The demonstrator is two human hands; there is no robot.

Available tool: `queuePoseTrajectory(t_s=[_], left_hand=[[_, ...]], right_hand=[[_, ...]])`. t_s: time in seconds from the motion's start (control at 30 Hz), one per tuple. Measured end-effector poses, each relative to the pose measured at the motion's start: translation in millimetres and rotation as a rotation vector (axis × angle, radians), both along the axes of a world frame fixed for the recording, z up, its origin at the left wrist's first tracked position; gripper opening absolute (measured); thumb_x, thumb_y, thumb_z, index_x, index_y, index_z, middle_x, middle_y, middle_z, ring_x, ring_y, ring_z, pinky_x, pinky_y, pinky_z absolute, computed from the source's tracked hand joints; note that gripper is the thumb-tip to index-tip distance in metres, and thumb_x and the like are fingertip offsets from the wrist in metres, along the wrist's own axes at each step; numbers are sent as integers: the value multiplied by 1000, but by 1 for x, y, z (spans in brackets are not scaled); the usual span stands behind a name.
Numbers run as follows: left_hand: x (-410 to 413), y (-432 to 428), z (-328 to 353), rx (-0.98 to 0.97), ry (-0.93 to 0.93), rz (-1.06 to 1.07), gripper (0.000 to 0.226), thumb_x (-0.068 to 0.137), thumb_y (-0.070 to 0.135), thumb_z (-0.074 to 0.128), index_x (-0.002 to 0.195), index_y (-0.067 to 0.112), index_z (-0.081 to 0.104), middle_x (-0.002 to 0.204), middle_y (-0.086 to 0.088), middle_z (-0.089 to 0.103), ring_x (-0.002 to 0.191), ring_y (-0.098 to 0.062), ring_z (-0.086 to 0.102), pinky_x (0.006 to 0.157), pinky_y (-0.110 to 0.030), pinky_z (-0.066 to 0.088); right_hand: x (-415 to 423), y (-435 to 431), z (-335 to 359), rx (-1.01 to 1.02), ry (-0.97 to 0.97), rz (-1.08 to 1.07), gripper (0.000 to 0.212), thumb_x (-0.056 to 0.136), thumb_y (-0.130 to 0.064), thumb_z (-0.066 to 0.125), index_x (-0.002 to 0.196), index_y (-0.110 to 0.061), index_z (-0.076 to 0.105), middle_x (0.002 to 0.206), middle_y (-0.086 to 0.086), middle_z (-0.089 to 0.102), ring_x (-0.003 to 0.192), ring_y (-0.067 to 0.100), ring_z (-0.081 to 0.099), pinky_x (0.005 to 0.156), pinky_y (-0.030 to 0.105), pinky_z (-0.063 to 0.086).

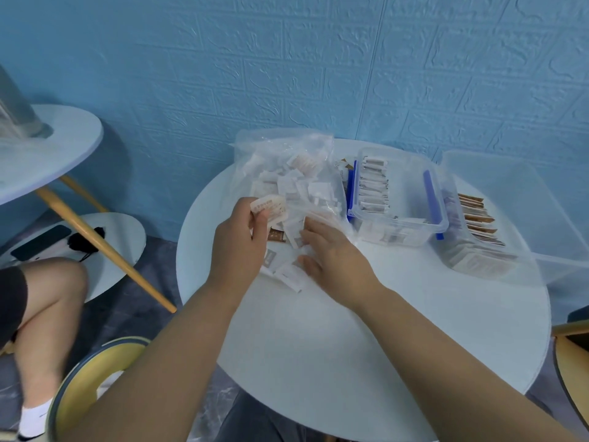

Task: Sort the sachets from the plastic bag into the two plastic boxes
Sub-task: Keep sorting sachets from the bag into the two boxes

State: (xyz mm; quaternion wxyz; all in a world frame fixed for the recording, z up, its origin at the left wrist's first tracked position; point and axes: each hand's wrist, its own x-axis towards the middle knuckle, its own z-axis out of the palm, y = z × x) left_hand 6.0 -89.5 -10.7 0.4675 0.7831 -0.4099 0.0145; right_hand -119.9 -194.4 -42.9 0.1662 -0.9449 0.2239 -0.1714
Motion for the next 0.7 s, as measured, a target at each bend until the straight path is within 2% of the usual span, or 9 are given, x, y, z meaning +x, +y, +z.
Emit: queuePoseTrajectory(t_s=[0.13,0.2,0.27,0.3,0.43,0.57,0.63,0.7], left_hand=[[5,-9,5,73,-39,-6,23,97,18,45,116,9,54,103,-9,67,93,-24,61,72,-27,44],[5,-11,4,86,-33,-13,23,97,18,44,117,11,54,104,-8,67,94,-24,61,73,-26,45],[4,-10,1,87,-13,-10,24,97,18,44,117,11,54,106,-7,66,96,-22,61,72,-22,43],[4,-8,-1,82,-7,-8,24,97,18,45,117,11,54,106,-7,66,97,-22,61,72,-20,42],[2,3,-10,12,23,9,22,95,16,48,115,10,58,105,-2,67,92,-8,58,70,-12,42],[-6,12,-20,-68,51,62,22,95,17,50,113,10,60,99,12,59,88,0,55,69,0,42],[-12,16,-28,-117,79,83,22,95,18,50,113,10,60,99,14,58,87,4,55,70,0,42],[-17,18,-36,-149,99,95,22,95,19,50,112,11,60,99,16,58,86,10,54,71,-1,43]], right_hand=[[5,-3,-3,-69,179,-76,62,95,-42,41,146,-12,22,155,2,15,143,17,12,114,29,17],[9,0,-2,-27,224,-18,57,96,-39,39,145,-13,25,156,2,12,143,16,10,115,33,18],[10,3,1,100,159,121,46,96,-28,43,139,-15,37,154,-1,22,140,16,22,112,35,27],[9,4,4,147,120,163,43,95,-23,46,137,-17,42,151,-2,28,137,15,28,110,32,29],[0,-3,15,115,1,43,42,93,-15,52,134,-19,47,143,-1,43,132,16,37,103,20,27],[3,-9,18,117,109,52,46,89,-26,59,133,-17,48,137,0,48,128,17,41,98,20,29],[7,-9,17,89,166,89,46,86,-32,62,128,-17,51,128,0,53,123,18,44,94,20,29],[9,-8,17,58,210,60,53,84,-38,63,131,-20,48,128,-2,53,122,16,44,93,22,31]])
